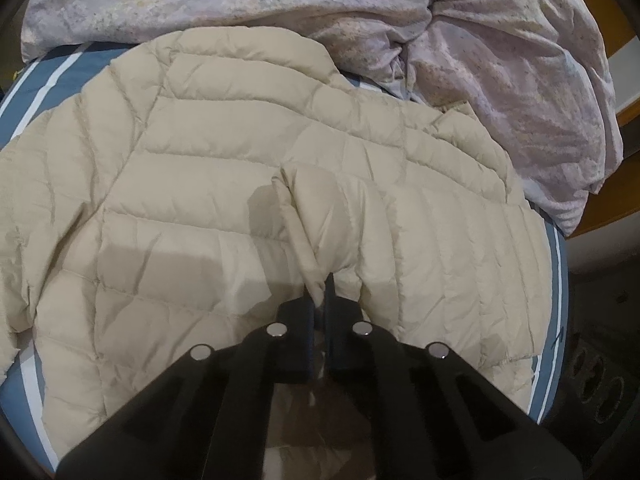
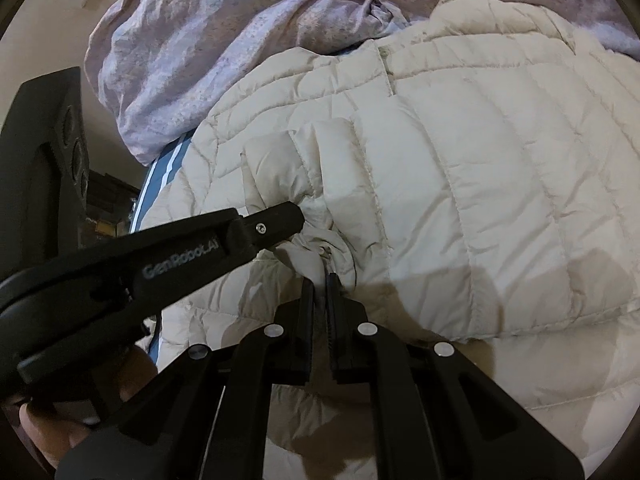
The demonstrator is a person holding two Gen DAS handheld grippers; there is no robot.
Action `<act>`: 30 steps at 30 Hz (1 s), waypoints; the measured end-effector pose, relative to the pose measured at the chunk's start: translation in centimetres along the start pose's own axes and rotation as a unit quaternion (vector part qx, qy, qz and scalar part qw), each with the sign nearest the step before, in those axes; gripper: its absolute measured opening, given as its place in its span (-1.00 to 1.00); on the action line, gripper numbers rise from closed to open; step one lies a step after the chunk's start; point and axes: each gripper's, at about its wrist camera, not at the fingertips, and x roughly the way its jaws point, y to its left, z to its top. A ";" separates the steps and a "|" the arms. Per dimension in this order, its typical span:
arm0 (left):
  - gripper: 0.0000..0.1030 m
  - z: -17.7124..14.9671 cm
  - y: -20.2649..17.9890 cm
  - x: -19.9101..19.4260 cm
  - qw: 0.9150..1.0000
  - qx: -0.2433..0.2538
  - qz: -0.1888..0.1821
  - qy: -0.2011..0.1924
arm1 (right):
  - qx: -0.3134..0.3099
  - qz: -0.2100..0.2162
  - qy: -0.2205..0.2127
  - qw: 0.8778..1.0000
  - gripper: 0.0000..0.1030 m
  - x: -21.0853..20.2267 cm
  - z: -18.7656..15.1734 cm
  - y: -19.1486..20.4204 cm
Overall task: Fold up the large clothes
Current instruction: 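Open the right gripper and release the sleeve on the jacket back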
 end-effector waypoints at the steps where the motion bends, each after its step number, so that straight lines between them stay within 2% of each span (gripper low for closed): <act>1: -0.94 0.1 0.1 0.0 1.000 -0.001 0.002 -0.002 | -0.002 0.000 0.001 1.000 -0.77 -0.2 0.1 -0.1; 3: -0.94 0.4 0.4 -0.3 1.000 -0.003 0.009 -0.012 | -0.006 -0.006 -0.003 1.000 -0.52 -0.8 0.2 -0.4; 5: -0.94 0.6 1.0 -0.7 1.000 -0.005 0.015 -0.019 | -0.012 -0.018 -0.014 1.000 -0.46 -1.7 0.4 -0.8; 7: -0.94 1.0 1.6 -0.9 0.999 -0.010 0.022 -0.024 | -0.021 -0.038 -0.032 0.999 -0.46 -2.7 0.7 -1.5; 10: -0.94 1.1 2.5 -1.1 0.999 -0.015 0.029 -0.028 | -0.027 -0.090 -0.071 0.993 -0.46 -4.5 1.3 -3.3; 13: -0.94 1.1 3.0 -1.1 0.999 -0.011 0.040 -0.031 | -0.016 -0.170 -0.111 0.979 -0.46 -6.3 1.9 -6.3; 18: -0.94 0.8 3.1 -0.3 0.997 0.005 0.065 -0.036 | 0.018 -0.246 -0.135 0.960 -0.46 -7.7 2.4 -10.8; 23: -0.94 0.7 2.9 0.4 0.995 0.018 0.087 -0.039 | 0.045 -0.268 -0.136 0.953 -0.46 -8.6 2.6 -13.8; 30: -0.93 0.9 2.6 1.3 0.989 0.037 0.133 -0.052 | 0.041 -0.269 -0.107 0.956 -0.46 -7.8 3.0 -13.3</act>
